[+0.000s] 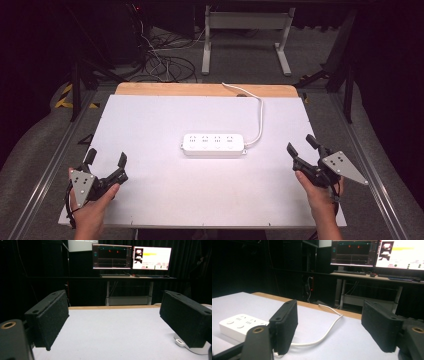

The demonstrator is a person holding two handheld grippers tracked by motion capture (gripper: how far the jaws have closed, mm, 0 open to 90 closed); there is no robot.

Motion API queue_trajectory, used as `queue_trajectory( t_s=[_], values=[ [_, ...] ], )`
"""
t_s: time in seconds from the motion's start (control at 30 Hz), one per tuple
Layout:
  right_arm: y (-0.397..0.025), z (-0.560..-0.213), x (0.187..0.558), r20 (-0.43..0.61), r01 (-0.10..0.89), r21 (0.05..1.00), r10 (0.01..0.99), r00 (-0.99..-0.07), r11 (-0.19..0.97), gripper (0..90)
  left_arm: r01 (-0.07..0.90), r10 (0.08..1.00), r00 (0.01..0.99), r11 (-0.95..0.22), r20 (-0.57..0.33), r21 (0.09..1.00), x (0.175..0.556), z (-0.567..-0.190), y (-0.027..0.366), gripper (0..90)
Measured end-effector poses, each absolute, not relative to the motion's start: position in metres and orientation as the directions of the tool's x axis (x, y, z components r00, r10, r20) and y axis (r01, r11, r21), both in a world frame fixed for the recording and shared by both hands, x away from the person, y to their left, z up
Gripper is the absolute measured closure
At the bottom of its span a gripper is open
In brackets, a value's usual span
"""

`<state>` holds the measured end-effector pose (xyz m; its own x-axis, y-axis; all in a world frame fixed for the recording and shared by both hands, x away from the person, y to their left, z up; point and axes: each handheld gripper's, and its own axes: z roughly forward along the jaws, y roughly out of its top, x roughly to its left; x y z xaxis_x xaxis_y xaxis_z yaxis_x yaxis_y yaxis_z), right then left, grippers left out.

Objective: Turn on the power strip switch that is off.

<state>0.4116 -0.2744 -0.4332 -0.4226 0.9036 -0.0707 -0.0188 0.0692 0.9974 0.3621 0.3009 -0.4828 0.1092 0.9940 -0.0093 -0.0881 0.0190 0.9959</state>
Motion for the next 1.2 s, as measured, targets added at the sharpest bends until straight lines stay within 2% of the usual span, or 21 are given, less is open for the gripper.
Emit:
queue_trajectory(
  t_s=[0.43, 0.57, 0.6, 0.67, 0.7, 0.73, 0.77, 0.8, 0.87, 1.0, 1.2],
  values=[
    [-0.255, -0.426, 0.421, -0.117, -0.020, 0.992, 0.874, -0.472, 0.123, 42.5, -0.085, 0.994, 0.108, 0.020, -0.011, 0.996, 0.362, -0.483, 0.303, 9.4],
    [-0.250, -0.422, 0.423, -0.125, 0.012, 0.989, 0.873, -0.470, 0.148, 40.6, -0.086, 0.994, 0.108, 0.029, -0.020, 0.996, 0.362, -0.483, 0.303, 9.4],
    [-0.248, -0.420, 0.423, -0.126, 0.039, 0.986, 0.878, -0.462, 0.162, 42.2, -0.086, 0.994, 0.109, 0.030, -0.021, 0.996, 0.362, -0.483, 0.303, 9.5],
    [-0.247, -0.419, 0.423, -0.121, 0.047, 0.985, 0.869, -0.479, 0.163, 52.9, -0.085, 0.994, 0.109, 0.032, -0.022, 0.996, 0.362, -0.483, 0.303, 9.6],
    [-0.247, -0.419, 0.423, -0.121, 0.047, 0.985, 0.869, -0.479, 0.163, 52.9, -0.086, 0.994, 0.109, 0.032, -0.023, 0.996, 0.362, -0.483, 0.303, 9.6],
    [-0.246, -0.419, 0.424, -0.135, 0.041, 0.983, 0.862, -0.489, 0.178, 58.8, -0.086, 0.994, 0.110, 0.033, -0.023, 0.996, 0.362, -0.483, 0.303, 9.6],
    [-0.246, -0.419, 0.424, -0.135, 0.041, 0.983, 0.862, -0.489, 0.178, 58.8, -0.085, 0.994, 0.110, 0.032, -0.023, 0.996, 0.362, -0.483, 0.303, 9.6],
    [-0.245, -0.418, 0.424, -0.139, 0.043, 0.982, 0.855, -0.499, 0.185, 65.6, -0.085, 0.994, 0.110, 0.033, -0.023, 0.996, 0.362, -0.483, 0.303, 9.6],
    [-0.245, -0.418, 0.424, -0.141, 0.046, 0.981, 0.852, -0.504, 0.189, 67.3, -0.085, 0.994, 0.110, 0.032, -0.023, 0.996, 0.362, -0.483, 0.304, 9.7],
    [-0.243, -0.416, 0.427, -0.124, 0.073, 0.979, 0.839, -0.529, 0.191, 77.1, -0.085, 0.994, 0.108, 0.032, -0.023, 0.996, 0.362, -0.483, 0.304, 9.7],
    [-0.236, -0.415, 0.433, -0.105, 0.112, 0.973, 0.826, -0.554, 0.199, 83.3, -0.084, 0.994, 0.108, 0.030, -0.021, 0.996, 0.362, -0.483, 0.304, 9.8]
  ],
)
